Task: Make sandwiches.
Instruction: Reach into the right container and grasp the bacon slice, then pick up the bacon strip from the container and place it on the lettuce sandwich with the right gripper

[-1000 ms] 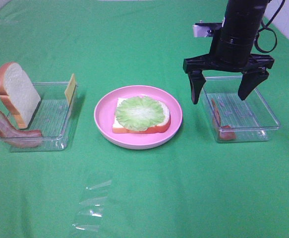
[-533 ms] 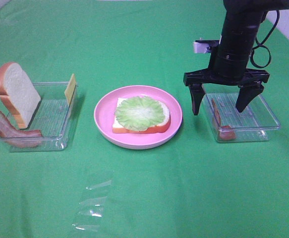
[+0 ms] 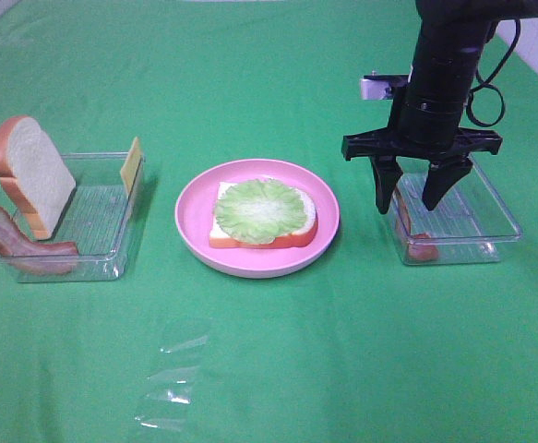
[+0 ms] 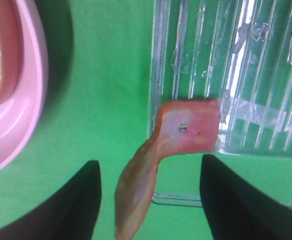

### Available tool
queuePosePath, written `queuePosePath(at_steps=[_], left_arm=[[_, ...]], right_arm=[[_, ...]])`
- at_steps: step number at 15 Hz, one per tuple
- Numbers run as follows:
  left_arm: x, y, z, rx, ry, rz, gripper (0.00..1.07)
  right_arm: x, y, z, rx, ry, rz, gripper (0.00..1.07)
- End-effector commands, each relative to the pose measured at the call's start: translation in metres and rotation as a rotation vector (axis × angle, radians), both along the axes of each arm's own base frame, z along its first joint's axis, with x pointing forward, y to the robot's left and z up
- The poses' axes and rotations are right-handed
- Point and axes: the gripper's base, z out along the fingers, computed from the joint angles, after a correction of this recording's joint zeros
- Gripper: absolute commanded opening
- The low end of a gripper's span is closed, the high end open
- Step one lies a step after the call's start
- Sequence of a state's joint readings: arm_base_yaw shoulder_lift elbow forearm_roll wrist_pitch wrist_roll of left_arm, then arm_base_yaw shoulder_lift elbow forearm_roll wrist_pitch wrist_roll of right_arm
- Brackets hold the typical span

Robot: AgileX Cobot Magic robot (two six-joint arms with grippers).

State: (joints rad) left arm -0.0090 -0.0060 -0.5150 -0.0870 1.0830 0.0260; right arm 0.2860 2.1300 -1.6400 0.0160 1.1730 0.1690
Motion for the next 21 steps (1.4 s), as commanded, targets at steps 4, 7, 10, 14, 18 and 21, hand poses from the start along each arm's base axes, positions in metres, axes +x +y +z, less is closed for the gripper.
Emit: queuePosePath(at_steps=[4, 7, 10, 14, 18, 21], left_arm=[[-0.002, -0.001, 0.001, -0.013, -0.02, -0.001, 1.0], [-0.002, -0.001, 0.001, -0.013, -0.02, -0.001, 1.0], [-0.002, -0.001, 0.001, -0.013, -0.02, -0.001, 1.0], [-0.002, -0.001, 0.001, -0.013, -0.02, -0.001, 1.0], [-0.002, -0.001, 0.001, -0.013, -0.02, -0.001, 1.0], [-0.002, -0.001, 0.001, -0.013, -0.02, -0.001, 1.0]], right_arm=[[-0.003, -0.003, -0.003, -0.014, 0.03, 0.006, 0.53], [-0.002, -0.003, -0.003, -0.022, 0.027, 0.008, 0.14], [-0.003, -0.003, -0.003, -0.023, 0.028, 0.008, 0.0], [-0.005, -0.004, 0.009, -0.019, 0.015, 0.008, 0.0], [-0.018, -0.005, 0.064, 0.035, -0.095, 0.002, 0.0], [-0.026, -0.001, 0.1, 0.121, -0.151, 0.004, 0.0]])
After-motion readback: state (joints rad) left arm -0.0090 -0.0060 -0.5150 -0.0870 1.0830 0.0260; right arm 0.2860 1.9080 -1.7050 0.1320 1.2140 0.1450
